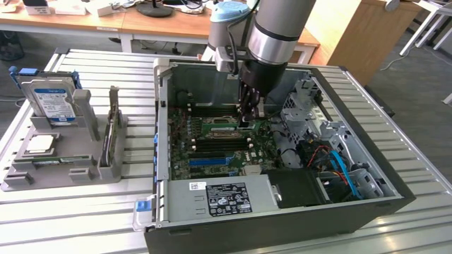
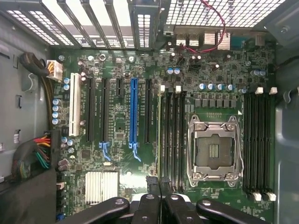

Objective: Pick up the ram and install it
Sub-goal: 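Pick up the ram and move it above insertion slot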

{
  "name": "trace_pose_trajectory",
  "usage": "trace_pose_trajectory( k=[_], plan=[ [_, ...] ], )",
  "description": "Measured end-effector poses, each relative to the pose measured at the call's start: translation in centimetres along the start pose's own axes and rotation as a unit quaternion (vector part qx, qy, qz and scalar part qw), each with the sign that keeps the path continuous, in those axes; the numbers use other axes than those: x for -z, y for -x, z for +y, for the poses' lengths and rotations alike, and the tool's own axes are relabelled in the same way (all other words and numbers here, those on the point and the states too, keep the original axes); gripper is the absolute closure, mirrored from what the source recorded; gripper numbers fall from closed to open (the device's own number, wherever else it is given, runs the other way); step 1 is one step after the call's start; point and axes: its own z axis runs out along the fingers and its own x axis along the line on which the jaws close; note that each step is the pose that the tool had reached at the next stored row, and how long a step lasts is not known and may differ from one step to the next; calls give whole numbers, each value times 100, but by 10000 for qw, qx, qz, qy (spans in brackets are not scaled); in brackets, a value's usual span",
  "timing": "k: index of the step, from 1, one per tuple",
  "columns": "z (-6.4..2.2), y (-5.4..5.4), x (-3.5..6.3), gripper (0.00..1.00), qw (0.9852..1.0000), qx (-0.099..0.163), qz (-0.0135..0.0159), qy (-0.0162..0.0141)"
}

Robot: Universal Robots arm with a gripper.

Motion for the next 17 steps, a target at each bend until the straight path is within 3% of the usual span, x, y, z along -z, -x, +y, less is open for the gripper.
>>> trace_pose_trajectory(
  k=[5,11,17],
  plan=[
    [1,9,-3,88,10000,-2,0,0],
    [1,21,33,88,10000,-10,37,0],
    [2,21,47,88,10000,-11,41,0]
  ],
)
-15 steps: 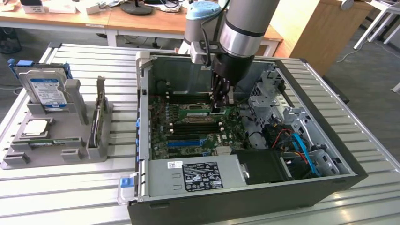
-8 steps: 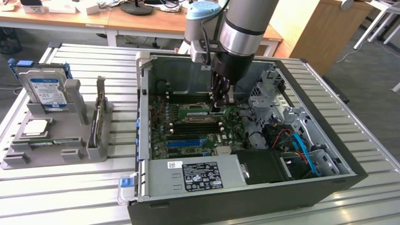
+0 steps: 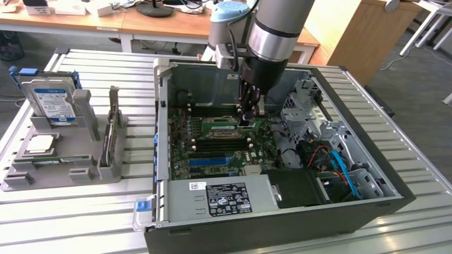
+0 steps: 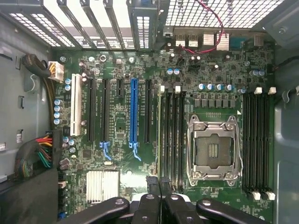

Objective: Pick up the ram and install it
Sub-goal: 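Pick up the ram and move it above insertion slot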

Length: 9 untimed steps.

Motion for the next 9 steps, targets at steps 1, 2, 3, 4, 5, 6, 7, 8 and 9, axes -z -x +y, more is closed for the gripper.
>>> trace_pose_trajectory(
  k=[1,2,3,4,5,6,7,8,9],
  plan=[
    [1,0,24,88,10000,-1,1,0],
    [2,1,52,88,10000,-1,0,0],
    [2,1,81,88,10000,-1,-1,0],
    [3,1,107,88,10000,-1,-1,-1],
    [4,1,129,88,10000,-1,-1,0],
    [5,1,149,88,10000,-1,0,0],
    [5,1,165,88,10000,-1,-1,-1],
    [5,2,180,88,10000,-1,-1,-1],
    [6,2,183,88,10000,-1,-1,-1]
  ],
)
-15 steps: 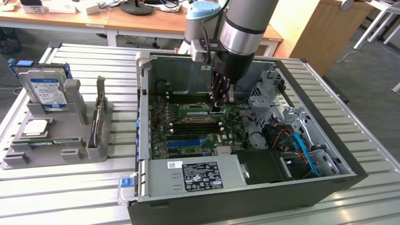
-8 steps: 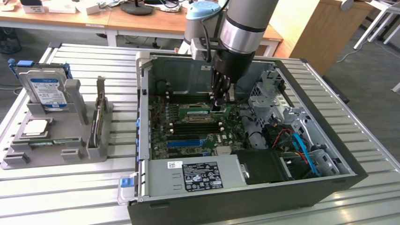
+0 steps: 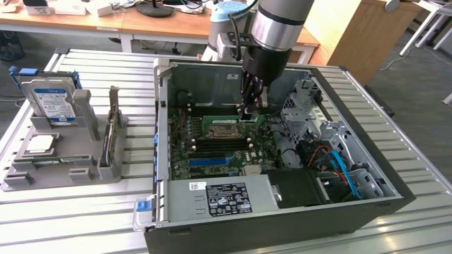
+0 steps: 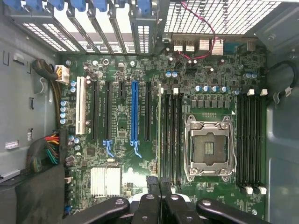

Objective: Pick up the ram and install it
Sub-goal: 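Pick up the ram and move it above insertion slot, then insert the ram into the slot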

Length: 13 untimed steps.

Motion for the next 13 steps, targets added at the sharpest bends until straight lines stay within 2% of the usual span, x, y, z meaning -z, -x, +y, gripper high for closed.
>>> trace_pose_trajectory(
  k=[2,6,13],
  plan=[
    [0,0,2,88,10000,0,-1,0],
    [2,1,76,88,10000,-1,2,1],
    [2,1,76,88,10000,-1,2,1]
  ],
)
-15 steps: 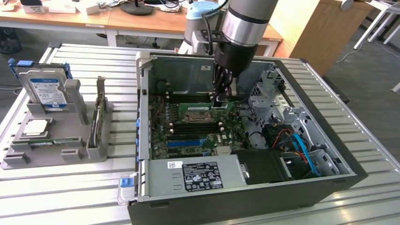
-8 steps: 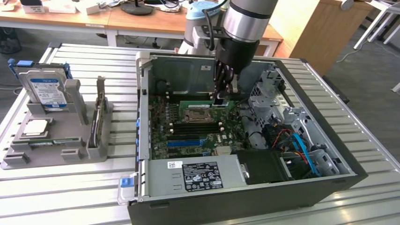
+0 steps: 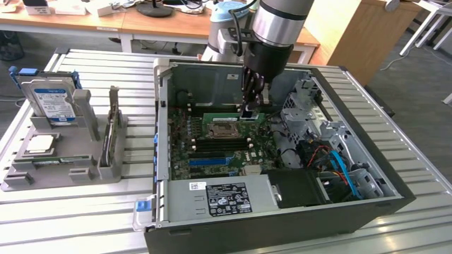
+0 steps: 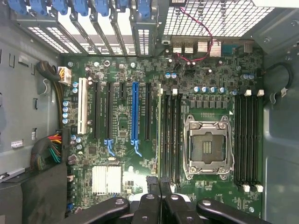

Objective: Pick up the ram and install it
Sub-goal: 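Insert the ram into the slot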

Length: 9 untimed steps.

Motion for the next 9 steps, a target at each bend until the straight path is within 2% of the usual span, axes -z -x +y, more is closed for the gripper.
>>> trace_pose_trajectory(
  k=[9],
  plan=[
    [0,0,-8,88,10000,0,0,0]
  ],
)
